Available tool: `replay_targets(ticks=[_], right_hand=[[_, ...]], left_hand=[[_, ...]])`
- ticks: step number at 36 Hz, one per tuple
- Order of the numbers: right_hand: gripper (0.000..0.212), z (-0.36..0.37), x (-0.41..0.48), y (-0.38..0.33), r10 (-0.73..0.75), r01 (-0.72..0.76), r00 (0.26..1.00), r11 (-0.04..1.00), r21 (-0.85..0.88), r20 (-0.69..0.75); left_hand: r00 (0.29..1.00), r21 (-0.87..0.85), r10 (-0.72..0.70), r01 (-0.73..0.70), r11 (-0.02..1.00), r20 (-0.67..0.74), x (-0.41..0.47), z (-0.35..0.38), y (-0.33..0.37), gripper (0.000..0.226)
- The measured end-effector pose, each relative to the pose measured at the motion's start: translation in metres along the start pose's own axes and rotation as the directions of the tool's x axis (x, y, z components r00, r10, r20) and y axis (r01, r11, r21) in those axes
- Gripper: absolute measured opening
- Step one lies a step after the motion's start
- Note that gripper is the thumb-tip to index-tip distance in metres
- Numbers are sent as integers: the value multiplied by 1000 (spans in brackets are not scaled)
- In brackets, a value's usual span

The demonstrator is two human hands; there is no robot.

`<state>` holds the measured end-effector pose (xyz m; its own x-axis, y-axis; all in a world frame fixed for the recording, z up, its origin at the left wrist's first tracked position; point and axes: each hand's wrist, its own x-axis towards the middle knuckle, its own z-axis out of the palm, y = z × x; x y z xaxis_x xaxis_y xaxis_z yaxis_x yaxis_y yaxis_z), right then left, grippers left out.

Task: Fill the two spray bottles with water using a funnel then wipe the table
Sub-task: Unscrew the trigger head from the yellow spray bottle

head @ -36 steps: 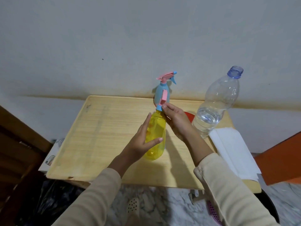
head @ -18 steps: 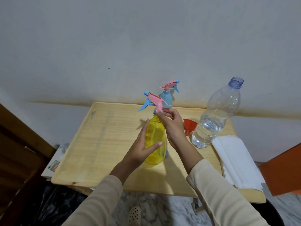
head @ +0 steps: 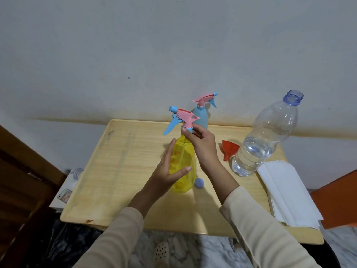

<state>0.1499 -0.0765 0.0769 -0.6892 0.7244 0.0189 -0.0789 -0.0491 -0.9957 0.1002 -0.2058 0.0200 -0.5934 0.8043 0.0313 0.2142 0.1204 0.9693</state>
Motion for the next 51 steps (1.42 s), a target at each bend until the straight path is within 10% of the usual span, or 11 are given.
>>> replay_targets(ticks=[16, 26, 33, 51], right_hand=[[8, -10, 79, -39, -119, 143, 963, 986, 82, -242], [19, -45, 91, 22, -125, 12, 926, 953, -304, -355], [22, -57, 58, 106, -9, -161, 971, 713, -683, -238], [34, -18, 39, 147, 17, -283, 893, 799, -531, -450]], left_hand=[[999, 160, -29, 31, 987, -16, 31, -49, -46, 89], [995, 179, 39, -21, 984, -95, 69, -59, -72, 87], [995, 211, 82, -68, 975, -58, 86, -55, -89, 88], [981, 252, 194, -187, 950, -4, 91, -71, -111, 96]])
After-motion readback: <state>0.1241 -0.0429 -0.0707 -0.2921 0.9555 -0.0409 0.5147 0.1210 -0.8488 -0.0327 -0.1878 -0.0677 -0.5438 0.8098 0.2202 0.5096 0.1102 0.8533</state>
